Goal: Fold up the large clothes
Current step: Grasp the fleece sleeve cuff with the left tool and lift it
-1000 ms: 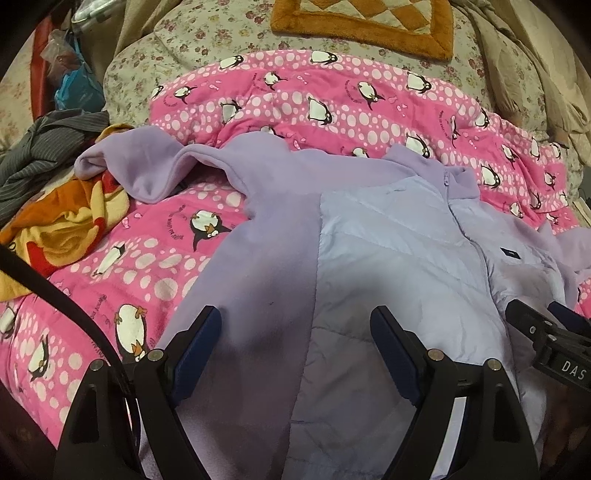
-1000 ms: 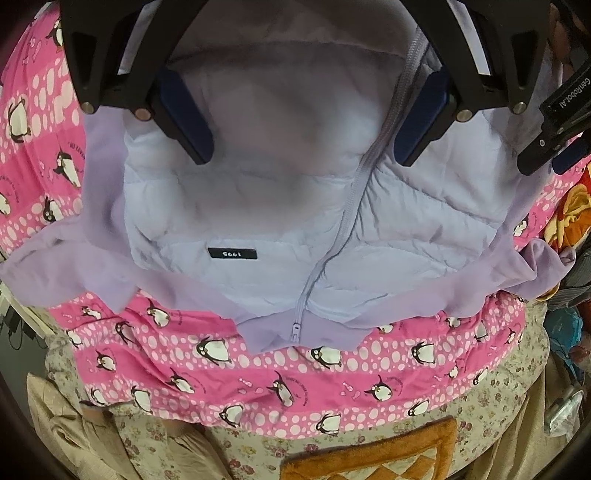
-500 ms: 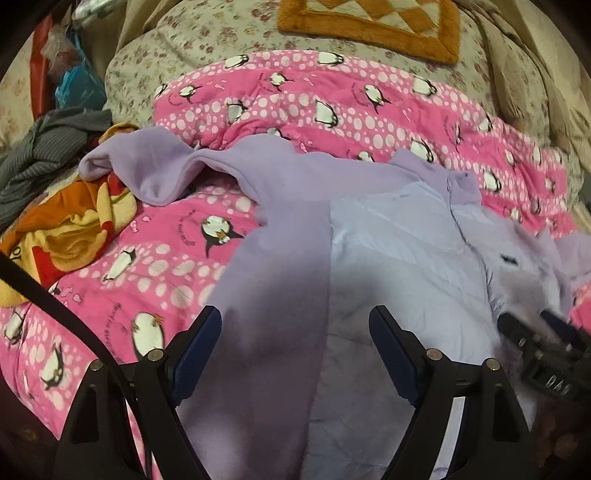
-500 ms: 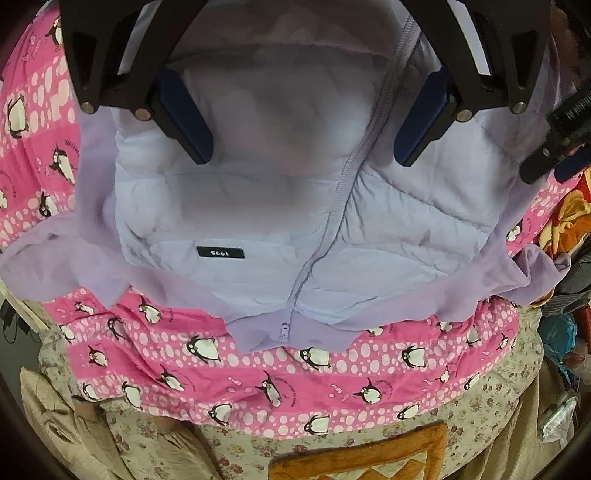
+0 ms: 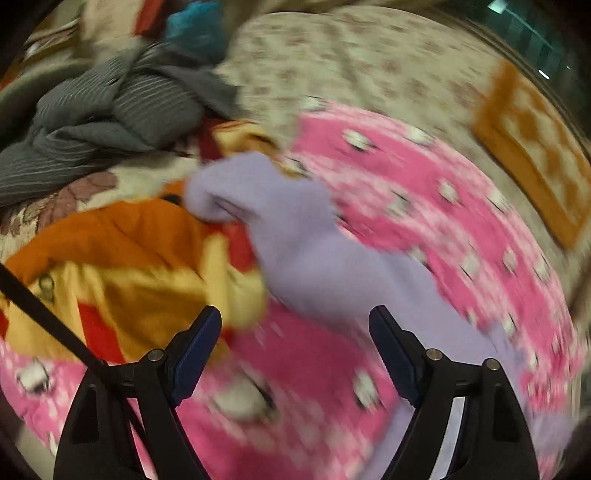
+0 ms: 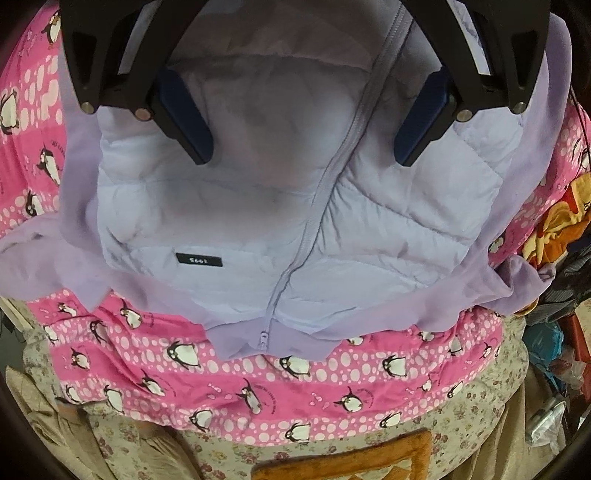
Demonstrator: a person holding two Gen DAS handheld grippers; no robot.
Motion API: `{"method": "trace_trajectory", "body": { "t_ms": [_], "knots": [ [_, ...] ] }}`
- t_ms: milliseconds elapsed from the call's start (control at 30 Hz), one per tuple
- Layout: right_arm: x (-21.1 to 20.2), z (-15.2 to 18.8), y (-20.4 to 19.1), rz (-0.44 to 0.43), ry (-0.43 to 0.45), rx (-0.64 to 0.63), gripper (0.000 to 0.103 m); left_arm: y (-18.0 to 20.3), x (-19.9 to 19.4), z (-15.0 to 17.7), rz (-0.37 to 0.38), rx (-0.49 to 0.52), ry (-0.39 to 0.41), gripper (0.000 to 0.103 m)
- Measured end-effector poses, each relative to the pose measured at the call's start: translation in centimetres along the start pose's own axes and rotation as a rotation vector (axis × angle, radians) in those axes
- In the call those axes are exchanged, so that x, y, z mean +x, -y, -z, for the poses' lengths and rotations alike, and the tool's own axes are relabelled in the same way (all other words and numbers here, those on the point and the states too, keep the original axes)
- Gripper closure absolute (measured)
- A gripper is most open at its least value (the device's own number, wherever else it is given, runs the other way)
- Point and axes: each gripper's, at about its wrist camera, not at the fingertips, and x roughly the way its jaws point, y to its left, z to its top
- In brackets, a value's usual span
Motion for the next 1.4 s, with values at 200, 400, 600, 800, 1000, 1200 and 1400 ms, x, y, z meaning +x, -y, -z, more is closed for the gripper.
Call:
{"method": "trace_trajectory", "body": {
  "t_ms": [200,400,600,800,1000,1200,1400],
  "knots": [
    [0.6,0.2,-0.3,-0.013,-0.021,-0.013,0.002,-3.3,5.3,-4.8,-0.064,-0.138,0.006,0.053],
    [1.5,0.3,-0.3,-0.016,-0.042,-0.017,0.001,-3.4,8.1,-6.8,-0.103,-0.098,0.017,0.103],
    [1.5,0.3,-0.3,-0.021,-0.039,-0.014,0.0,1.6,1.7,-5.2,0.069,0.039,0.115,0.103],
    [0.7,0.0,0.1,-0.043,-0.021,0.017,0.0,12.2,-3.7,-0.3,0.292,0.282,0.084,0.103],
    [-0.2,-0.1,1.0,-0.047,0.006,0.049,0.0,22.3,-3.8,7.6,0.455,0.445,-0.068,0.103],
    [-0.9,-0.5,2.6,-0.027,0.027,0.092,0.0,27.5,1.5,16.2,0.598,0.532,-0.356,0.092],
    [-0.8,-0.2,4.7,-0.036,0.003,0.171,0.0,25.0,-0.7,17.2,0.631,0.581,-0.374,0.089]
  ]
}}
